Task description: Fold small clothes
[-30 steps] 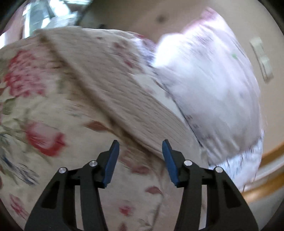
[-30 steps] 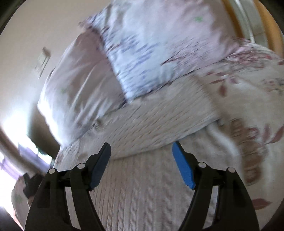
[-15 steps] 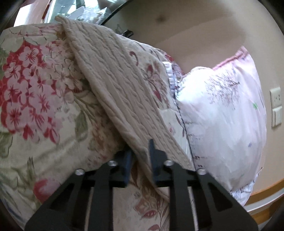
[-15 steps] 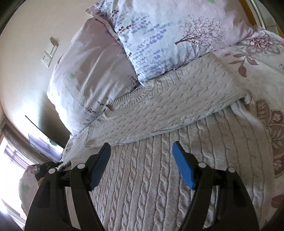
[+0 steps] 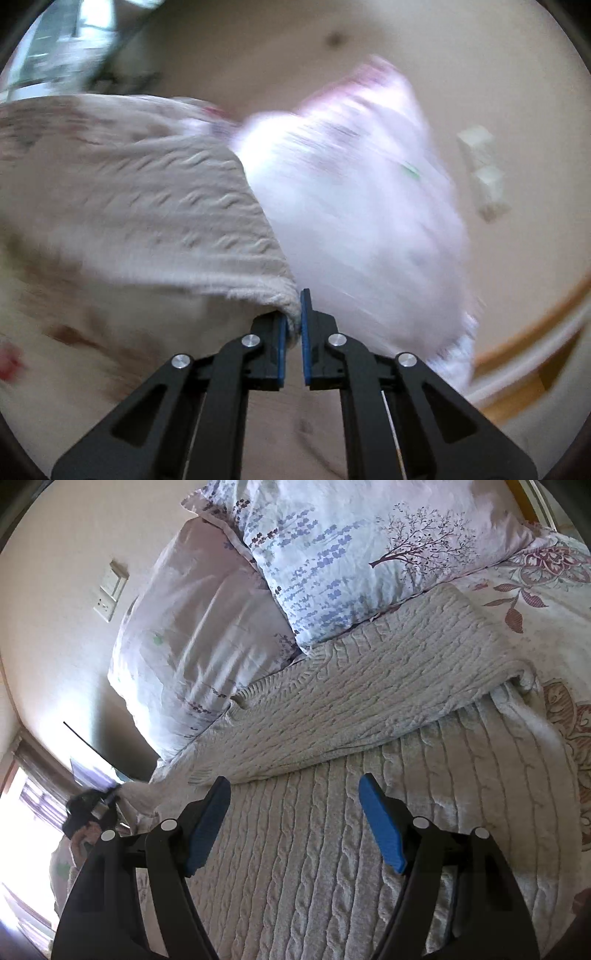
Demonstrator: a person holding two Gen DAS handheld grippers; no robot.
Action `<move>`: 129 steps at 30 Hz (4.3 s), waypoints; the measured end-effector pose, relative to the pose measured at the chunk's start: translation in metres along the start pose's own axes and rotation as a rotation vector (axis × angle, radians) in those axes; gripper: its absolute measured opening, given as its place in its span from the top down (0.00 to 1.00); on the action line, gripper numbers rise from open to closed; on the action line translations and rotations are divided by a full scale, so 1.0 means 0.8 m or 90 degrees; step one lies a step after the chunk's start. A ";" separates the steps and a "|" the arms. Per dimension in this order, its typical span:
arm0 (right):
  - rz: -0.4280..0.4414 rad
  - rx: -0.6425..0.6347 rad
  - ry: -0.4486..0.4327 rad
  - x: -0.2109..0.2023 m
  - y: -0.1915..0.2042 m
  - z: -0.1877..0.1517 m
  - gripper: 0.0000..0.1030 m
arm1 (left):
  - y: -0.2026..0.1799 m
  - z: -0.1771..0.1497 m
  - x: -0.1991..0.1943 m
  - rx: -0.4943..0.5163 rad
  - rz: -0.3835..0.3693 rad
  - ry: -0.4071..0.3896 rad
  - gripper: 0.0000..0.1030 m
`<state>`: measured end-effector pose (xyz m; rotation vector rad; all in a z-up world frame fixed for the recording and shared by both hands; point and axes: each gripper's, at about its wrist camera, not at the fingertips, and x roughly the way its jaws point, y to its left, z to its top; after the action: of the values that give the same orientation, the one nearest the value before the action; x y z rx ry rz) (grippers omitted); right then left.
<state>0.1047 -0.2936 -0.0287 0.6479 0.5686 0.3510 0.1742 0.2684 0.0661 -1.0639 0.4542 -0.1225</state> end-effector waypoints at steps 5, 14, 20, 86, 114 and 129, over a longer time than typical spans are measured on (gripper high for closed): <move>0.009 0.006 -0.005 -0.002 -0.001 0.000 0.29 | -0.079 -0.079 0.059 0.086 -0.101 0.103 0.94; 0.015 0.014 -0.008 -0.005 -0.003 0.001 0.29 | -0.054 -0.212 0.158 0.067 -0.039 0.317 0.90; 0.018 0.017 -0.009 -0.005 -0.003 0.002 0.29 | -0.040 -0.189 0.141 0.036 -0.013 0.282 0.57; -0.257 -0.165 0.002 0.049 0.032 0.111 0.93 | -0.039 -0.178 0.094 0.588 0.319 0.262 0.32; -0.265 -0.180 0.116 0.096 0.028 0.076 0.50 | -0.038 -0.180 0.096 0.580 0.314 0.266 0.23; -0.196 -0.013 0.068 -0.097 -0.068 0.049 0.44 | -0.004 -0.172 0.004 0.369 0.097 0.330 0.35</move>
<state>0.0735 -0.3893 -0.0084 0.5138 0.7544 0.1033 0.1203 0.1539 0.0128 -0.4131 0.9018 -0.3751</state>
